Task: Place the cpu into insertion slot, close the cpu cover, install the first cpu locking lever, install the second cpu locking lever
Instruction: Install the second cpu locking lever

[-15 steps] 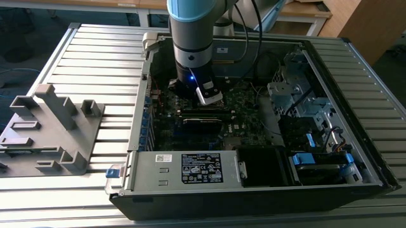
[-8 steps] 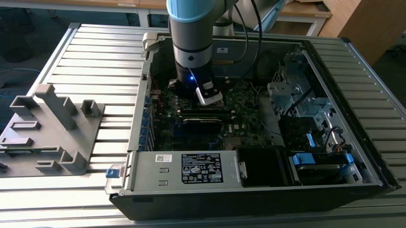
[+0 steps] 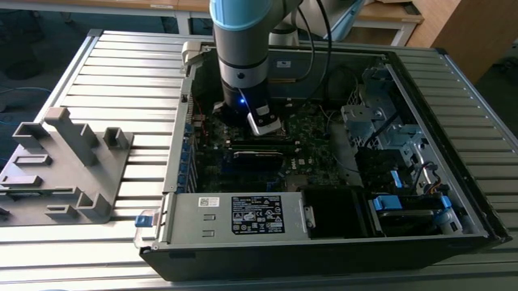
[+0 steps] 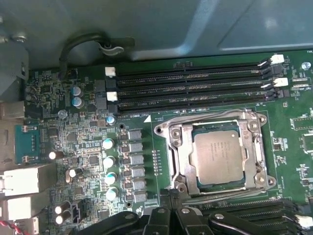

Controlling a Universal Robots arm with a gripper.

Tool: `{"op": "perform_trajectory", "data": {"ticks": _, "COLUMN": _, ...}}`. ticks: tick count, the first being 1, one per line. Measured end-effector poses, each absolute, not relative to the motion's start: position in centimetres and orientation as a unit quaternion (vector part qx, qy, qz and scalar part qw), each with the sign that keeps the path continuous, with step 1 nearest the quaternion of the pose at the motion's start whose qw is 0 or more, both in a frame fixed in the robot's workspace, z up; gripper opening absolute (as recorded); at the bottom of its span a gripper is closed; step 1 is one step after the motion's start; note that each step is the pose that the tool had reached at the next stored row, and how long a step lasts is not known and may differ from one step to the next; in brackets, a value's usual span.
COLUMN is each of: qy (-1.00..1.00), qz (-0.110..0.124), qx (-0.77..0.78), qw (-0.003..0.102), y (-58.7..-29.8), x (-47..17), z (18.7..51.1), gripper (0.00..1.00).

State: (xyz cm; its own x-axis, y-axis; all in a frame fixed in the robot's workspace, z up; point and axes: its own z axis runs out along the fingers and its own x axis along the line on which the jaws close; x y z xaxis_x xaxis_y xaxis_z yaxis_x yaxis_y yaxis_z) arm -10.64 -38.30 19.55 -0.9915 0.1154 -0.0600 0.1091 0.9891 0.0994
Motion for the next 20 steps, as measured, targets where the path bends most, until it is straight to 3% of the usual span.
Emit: {"op": "perform_trajectory", "data": {"ticks": 20, "qy": 0.997, "qz": 0.048, "qx": 0.056, "qw": 0.033, "y": -38.31, "x": -11.00, "z": 20.24, "gripper": 0.11}}
